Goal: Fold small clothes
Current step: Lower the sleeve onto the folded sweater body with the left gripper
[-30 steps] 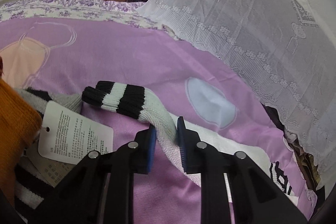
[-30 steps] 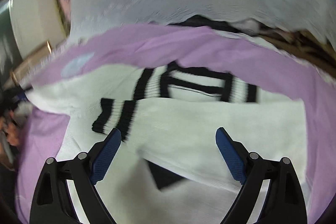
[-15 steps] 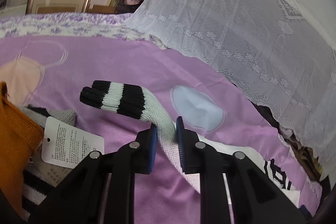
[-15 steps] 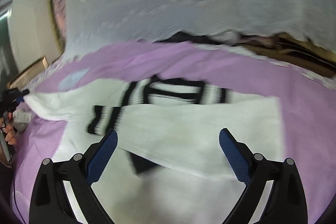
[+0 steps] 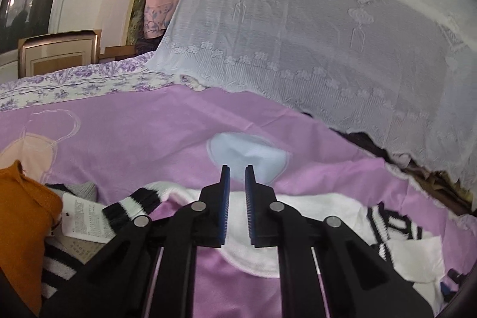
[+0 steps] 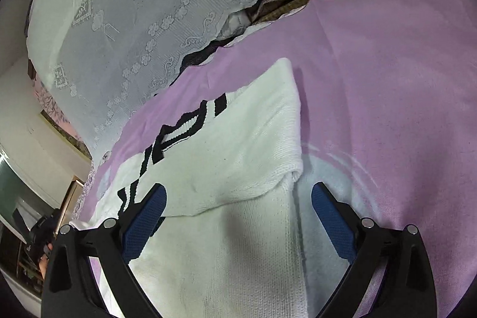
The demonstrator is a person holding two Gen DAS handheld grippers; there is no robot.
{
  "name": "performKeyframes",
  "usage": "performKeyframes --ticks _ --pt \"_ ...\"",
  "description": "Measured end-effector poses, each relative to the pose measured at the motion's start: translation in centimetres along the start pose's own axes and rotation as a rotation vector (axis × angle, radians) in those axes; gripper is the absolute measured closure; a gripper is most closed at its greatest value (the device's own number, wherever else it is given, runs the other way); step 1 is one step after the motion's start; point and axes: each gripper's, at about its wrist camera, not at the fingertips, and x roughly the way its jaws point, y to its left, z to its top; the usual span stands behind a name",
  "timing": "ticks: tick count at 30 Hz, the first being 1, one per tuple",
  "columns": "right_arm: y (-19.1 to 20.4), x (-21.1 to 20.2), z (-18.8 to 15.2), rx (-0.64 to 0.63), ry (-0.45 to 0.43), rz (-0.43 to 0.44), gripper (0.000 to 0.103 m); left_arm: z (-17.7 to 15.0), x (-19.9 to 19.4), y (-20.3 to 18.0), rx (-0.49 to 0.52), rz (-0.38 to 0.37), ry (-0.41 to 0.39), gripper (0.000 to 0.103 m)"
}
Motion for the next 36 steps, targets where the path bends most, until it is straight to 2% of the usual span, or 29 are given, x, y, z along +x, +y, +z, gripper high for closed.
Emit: performKeyframes --ticks 1,2,3,5,7,9,12,15,16,19,22,24,26,29,32,36 --pt "0.1 0.1 0.0 -0.004 0.003 -0.003 0.005 -0.3 0.2 0.6 -0.031 -0.003 0.033 0.093" --pt "0.2 0.2 -0.1 -0.007 0.006 -0.004 0.005 -0.6 0.4 1.3 -0.067 -0.012 0.062 0.086" --pt "0.1 0.1 -0.1 -0.009 0.009 -0.005 0.004 -1.2 0.7 2.3 -0.121 -0.021 0.107 0.074" --pt "0.3 0.3 -0.1 -0.013 0.019 -0.007 0.004 -1.9 0.8 3.3 -0.169 -0.010 0.145 0.060" --pt "0.2 0.4 -0.1 -0.017 0.028 -0.012 0.004 -2.3 0.5 3.9 -0.197 0.011 0.155 0.051" --pt "0.3 0.2 0.0 -0.018 0.029 -0.014 0.004 -2.0 0.1 4.1 -0.233 0.026 0.141 0.033" --pt "0.3 0.3 -0.1 -0.015 0.033 -0.013 0.004 -1.1 0.5 3.6 -0.241 0.055 0.142 0.031" --pt "0.3 0.4 -0.1 -0.014 0.035 -0.014 0.004 -0.8 2.8 2.8 -0.213 0.159 0.227 0.029" --pt "0.3 0.5 -0.1 -0.014 0.036 -0.014 0.004 -1.0 3.4 3.1 -0.236 0.162 0.250 0.029" --pt "0.3 0.4 -0.1 -0.014 0.036 -0.014 0.003 -1.6 4.9 4.5 -0.339 0.148 0.290 0.033" --pt "0.3 0.5 -0.2 -0.016 0.037 -0.015 0.003 -1.9 6.0 5.8 -0.404 0.141 0.306 0.055" --pt "0.3 0.5 -0.2 -0.017 0.037 -0.016 0.003 -2.1 6.3 6.5 -0.421 0.108 0.309 0.080" --pt "0.3 0.5 -0.2 -0.018 0.038 -0.017 0.003 -2.5 6.2 6.6 -0.412 0.094 0.297 0.092" --pt "0.3 0.5 -0.2 -0.017 0.038 -0.016 0.003 -3.0 5.6 6.9 -0.406 0.066 0.272 0.097" --pt "0.3 0.5 -0.2 -0.017 0.038 -0.016 0.003 -2.5 4.6 6.5 -0.379 0.037 0.228 0.097" --pt "0.3 0.5 -0.2 -0.017 0.039 -0.016 0.003 -1.0 2.8 3.9 -0.268 0.028 0.155 0.097"
